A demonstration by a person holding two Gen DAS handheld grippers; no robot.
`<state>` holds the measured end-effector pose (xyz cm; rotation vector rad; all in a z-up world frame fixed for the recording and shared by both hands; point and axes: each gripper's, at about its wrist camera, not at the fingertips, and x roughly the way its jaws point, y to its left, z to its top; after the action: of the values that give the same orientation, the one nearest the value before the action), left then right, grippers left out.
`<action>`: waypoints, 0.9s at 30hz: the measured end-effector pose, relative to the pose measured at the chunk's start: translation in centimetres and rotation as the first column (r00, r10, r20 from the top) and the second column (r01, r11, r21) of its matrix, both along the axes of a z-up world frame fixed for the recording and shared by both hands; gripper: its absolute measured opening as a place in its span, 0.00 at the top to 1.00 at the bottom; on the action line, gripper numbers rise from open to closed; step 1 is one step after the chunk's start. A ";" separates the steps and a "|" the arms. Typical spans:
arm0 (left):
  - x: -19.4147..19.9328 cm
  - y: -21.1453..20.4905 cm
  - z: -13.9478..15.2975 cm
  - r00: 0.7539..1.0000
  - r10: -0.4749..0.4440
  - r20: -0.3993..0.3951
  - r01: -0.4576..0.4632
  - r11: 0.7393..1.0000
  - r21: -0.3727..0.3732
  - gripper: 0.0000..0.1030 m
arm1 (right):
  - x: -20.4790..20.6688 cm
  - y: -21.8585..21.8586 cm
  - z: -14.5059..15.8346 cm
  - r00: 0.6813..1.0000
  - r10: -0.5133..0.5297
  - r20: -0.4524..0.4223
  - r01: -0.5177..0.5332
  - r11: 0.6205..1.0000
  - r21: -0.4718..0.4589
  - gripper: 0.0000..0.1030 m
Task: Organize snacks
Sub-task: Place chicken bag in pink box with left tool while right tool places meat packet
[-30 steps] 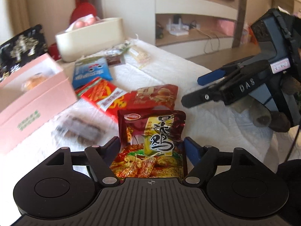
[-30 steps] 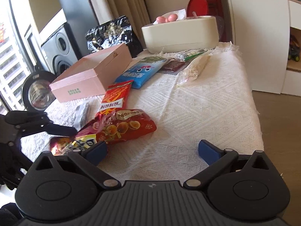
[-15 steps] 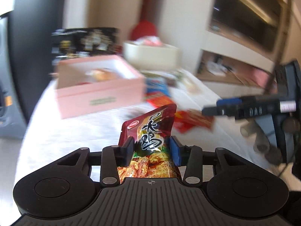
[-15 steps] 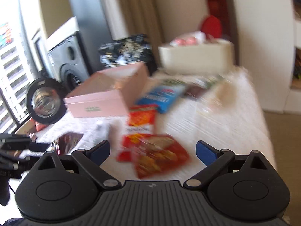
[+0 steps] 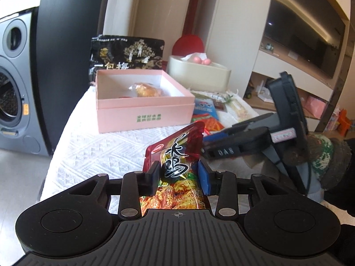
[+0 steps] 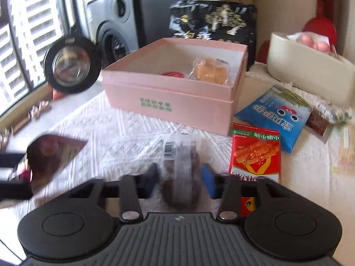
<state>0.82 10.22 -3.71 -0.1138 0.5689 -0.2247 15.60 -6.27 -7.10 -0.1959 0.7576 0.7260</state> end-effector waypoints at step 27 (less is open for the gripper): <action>16.7 3.8 9.2 0.975 0.118 0.190 -0.093 0.986 -0.138 0.59 | -7.0 -10.4 10.0 0.985 -0.056 0.161 0.022 0.978 0.206 0.66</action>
<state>17.57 13.98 5.47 -0.2431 0.3493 -0.1661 8.57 -16.62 2.90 -0.0546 0.5227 0.7350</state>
